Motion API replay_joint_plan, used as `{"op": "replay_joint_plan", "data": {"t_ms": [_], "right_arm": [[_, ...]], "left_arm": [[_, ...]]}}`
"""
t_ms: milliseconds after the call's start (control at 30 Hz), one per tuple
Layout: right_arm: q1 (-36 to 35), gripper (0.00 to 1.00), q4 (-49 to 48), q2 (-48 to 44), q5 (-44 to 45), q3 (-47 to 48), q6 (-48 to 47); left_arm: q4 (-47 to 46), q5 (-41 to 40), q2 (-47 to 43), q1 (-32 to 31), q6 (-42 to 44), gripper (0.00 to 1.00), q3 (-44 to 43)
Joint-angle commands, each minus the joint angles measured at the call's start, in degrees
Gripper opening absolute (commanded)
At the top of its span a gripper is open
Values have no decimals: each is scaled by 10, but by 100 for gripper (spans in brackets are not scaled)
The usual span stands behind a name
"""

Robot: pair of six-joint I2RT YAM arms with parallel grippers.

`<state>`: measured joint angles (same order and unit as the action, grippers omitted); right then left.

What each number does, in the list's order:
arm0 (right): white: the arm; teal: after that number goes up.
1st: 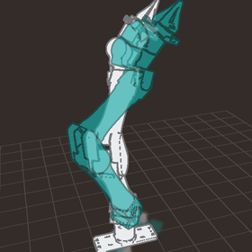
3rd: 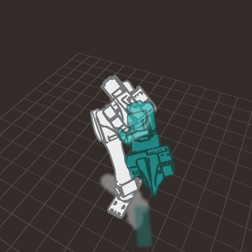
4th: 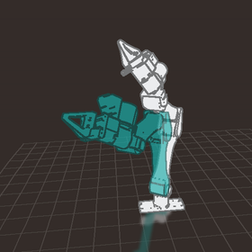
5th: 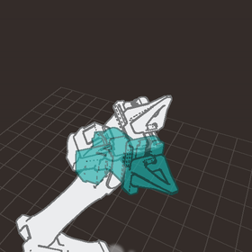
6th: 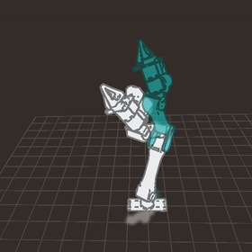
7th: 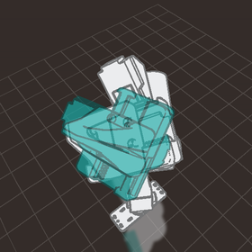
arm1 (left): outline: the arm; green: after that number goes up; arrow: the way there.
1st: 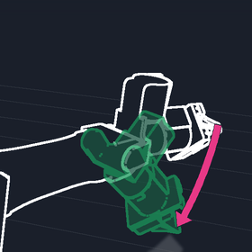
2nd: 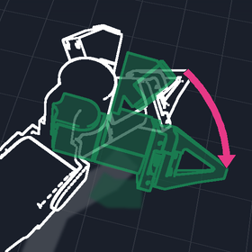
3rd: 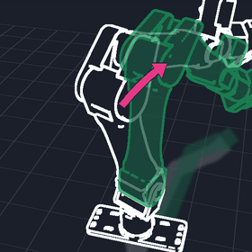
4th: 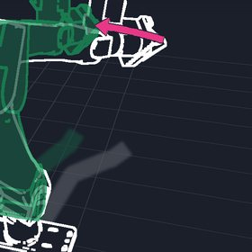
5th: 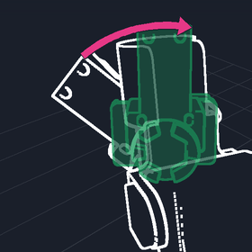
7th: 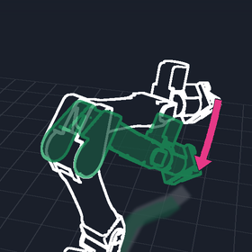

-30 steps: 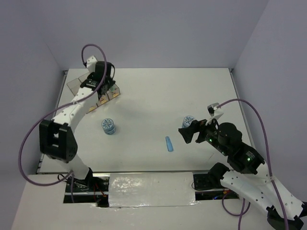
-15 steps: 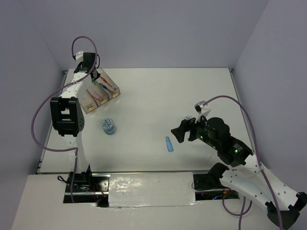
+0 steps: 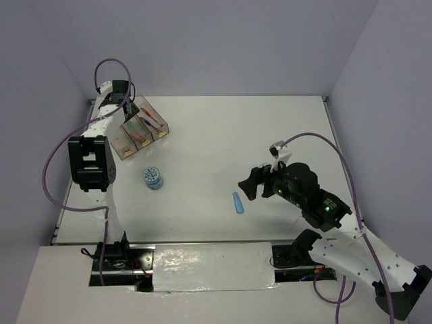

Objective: Sort the stationery into containers
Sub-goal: Place the pen in the storage box, then pick up the pen from the center of the board.

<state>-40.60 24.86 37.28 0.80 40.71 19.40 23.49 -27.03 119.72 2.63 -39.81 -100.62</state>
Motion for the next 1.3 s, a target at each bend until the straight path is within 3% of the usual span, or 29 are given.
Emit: {"op": "replay_joint_plan", "data": {"t_ms": [0, 33, 67, 167, 333, 500, 767, 933, 1267], "right_arm": [[1, 100, -19, -7, -4, 24, -9], [1, 100, -17, -7, -4, 28, -10], [0, 100, -15, -8, -5, 30, -10], [1, 100, -10, -9, -5, 34, -12], [1, 100, 4, -23, 25, 45, 0], [1, 100, 67, -65, 132, 80, 39], [1, 100, 195, -92, 278, 162, 53], [1, 100, 222, -116, 275, 169, 53], [1, 100, 229, -156, 227, 155, 42]], "left_arm": [[6, -8, 2, 4, -18, 84, -19], [7, -5, -5, 4, -19, 97, -15], [5, 0, -12, 4, -21, 99, -12], [1, 5, -33, 4, -27, 99, -8], [86, 37, -85, -11, -62, 99, -20], [103, -42, -174, -154, -97, 99, 80], [95, -62, -252, -413, -190, 99, 213], [92, -58, -228, -558, -231, 99, 227], [74, -35, -85, -642, -241, 99, 143]]}}
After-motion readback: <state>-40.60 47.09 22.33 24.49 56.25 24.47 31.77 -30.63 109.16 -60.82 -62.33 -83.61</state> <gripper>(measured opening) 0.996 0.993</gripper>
